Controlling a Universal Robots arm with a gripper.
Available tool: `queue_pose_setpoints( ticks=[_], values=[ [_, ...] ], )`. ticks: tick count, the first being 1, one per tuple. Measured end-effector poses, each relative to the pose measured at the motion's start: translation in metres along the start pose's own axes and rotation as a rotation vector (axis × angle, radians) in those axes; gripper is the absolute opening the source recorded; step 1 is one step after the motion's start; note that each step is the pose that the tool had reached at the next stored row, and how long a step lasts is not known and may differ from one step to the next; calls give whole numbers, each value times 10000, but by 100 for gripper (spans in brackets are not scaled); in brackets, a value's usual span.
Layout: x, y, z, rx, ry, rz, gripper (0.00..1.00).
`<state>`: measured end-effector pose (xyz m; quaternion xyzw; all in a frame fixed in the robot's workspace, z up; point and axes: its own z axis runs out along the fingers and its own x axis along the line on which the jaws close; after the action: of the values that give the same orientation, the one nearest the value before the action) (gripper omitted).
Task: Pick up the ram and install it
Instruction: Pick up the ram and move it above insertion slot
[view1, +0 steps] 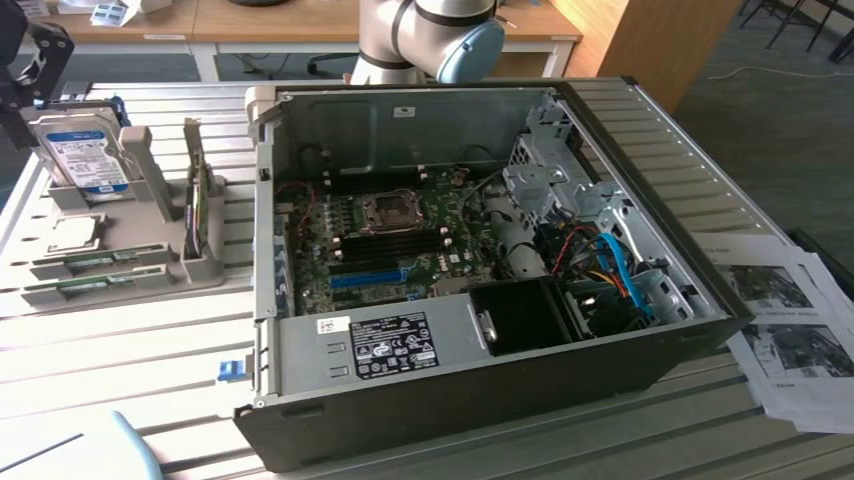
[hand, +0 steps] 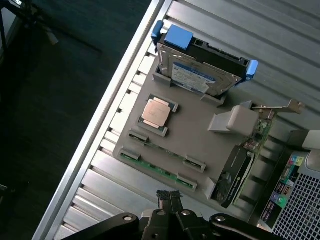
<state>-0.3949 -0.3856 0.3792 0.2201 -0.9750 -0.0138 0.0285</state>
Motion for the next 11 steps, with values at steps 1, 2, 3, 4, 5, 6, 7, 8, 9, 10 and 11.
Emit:
queue_pose_setpoints(
  ticks=[1, 2, 3, 4, 5, 6, 7, 8, 9, 10, 11],
  values=[
    [0, 0, 0, 5, 4, -105, 9],
    [0, 0, 0, 11, 8, -211, 9],
    [0, 0, 0, 16, 12, -317, 9],
    [0, 0, 0, 21, 17, -424, 9],
    [0, 0, 0, 27, 21, -540, 9],
    [0, 0, 0, 32, 25, -647, 9],
    [0, 0, 0, 38, 29, -755, 9],
    [0, 0, 0, 43, 34, -864, 9],
    [0, 0, 0, 49, 38, -975, 9],
    [0, 0, 0, 54, 43, -1086, 9],
    [0, 0, 0, 60, 48, -1205, 9]
  ],
)
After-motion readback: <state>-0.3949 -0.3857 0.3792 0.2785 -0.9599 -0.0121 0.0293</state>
